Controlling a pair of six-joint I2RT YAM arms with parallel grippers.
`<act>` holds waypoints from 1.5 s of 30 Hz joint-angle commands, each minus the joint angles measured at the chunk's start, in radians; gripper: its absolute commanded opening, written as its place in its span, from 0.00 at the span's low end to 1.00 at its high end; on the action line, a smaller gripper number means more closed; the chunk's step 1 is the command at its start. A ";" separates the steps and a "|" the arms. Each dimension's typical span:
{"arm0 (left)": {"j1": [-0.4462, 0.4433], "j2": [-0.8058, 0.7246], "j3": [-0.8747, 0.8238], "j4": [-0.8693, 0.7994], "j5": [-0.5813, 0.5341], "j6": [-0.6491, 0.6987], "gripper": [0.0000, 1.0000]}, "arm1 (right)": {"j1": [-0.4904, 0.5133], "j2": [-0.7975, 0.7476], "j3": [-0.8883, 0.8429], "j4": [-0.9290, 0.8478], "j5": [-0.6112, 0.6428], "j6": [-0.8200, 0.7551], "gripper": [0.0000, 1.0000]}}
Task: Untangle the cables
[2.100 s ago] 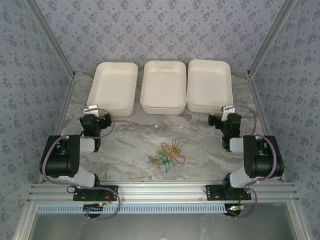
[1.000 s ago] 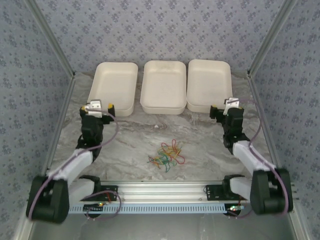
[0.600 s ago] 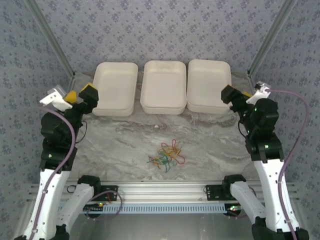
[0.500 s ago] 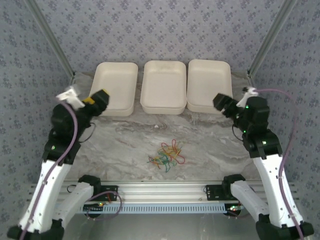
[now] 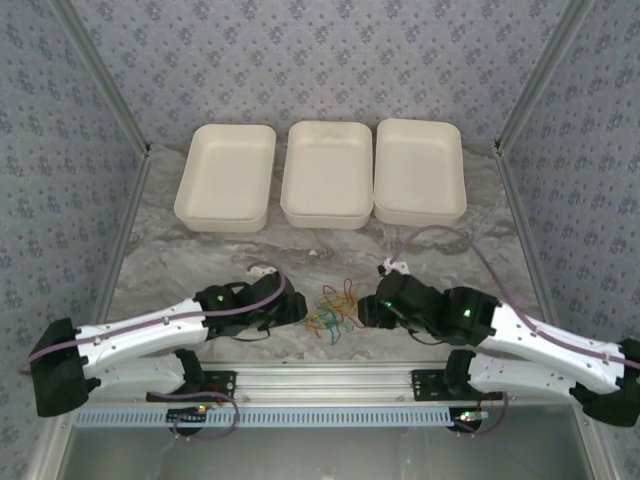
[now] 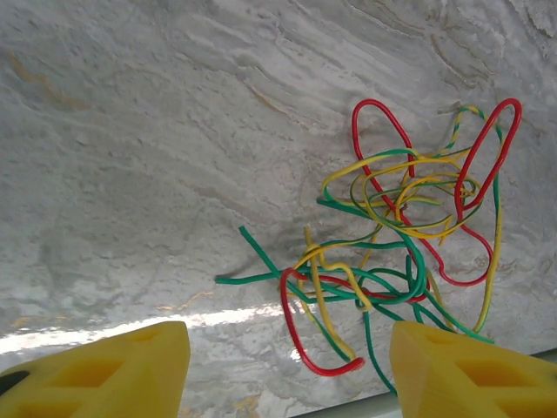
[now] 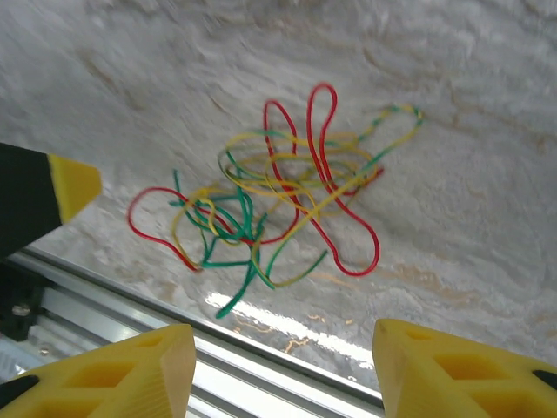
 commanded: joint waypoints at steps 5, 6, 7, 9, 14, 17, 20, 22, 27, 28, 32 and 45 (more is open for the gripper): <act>-0.057 0.080 -0.095 0.224 -0.075 -0.280 0.63 | 0.105 0.087 -0.128 0.176 0.087 0.198 0.59; -0.057 0.083 -0.117 0.268 -0.074 -0.296 0.62 | 0.108 0.096 -0.142 0.208 0.084 0.193 0.59; -0.058 0.086 -0.128 0.286 -0.078 -0.304 0.61 | 0.108 0.105 -0.148 0.227 0.082 0.186 0.59; -0.057 0.096 -0.132 0.290 -0.084 -0.308 0.58 | 0.108 0.138 -0.145 0.265 0.076 0.169 0.59; -0.057 0.122 -0.162 0.371 -0.064 -0.322 0.52 | 0.111 0.220 -0.129 0.280 0.065 0.175 0.59; -0.058 0.139 -0.163 0.399 -0.062 -0.322 0.51 | 0.110 0.218 -0.163 0.329 0.064 0.212 0.58; -0.059 0.163 -0.145 0.408 -0.055 -0.311 0.43 | 0.101 0.218 -0.180 0.353 0.071 0.244 0.56; -0.059 0.184 -0.137 0.409 -0.049 -0.309 0.36 | 0.082 0.219 -0.195 0.367 0.068 0.261 0.54; -0.063 0.198 -0.132 0.422 -0.056 -0.308 0.14 | 0.021 0.212 -0.227 0.379 0.042 0.292 0.49; -0.063 0.196 -0.131 0.428 -0.061 -0.301 0.07 | 0.015 0.202 -0.233 0.383 0.043 0.293 0.49; -0.063 0.165 -0.108 0.450 -0.088 -0.244 0.00 | 0.009 0.149 -0.234 0.358 0.060 0.283 0.49; 0.042 0.001 0.174 0.307 -0.011 0.176 0.00 | -0.074 -0.046 -0.125 0.261 0.108 0.084 0.49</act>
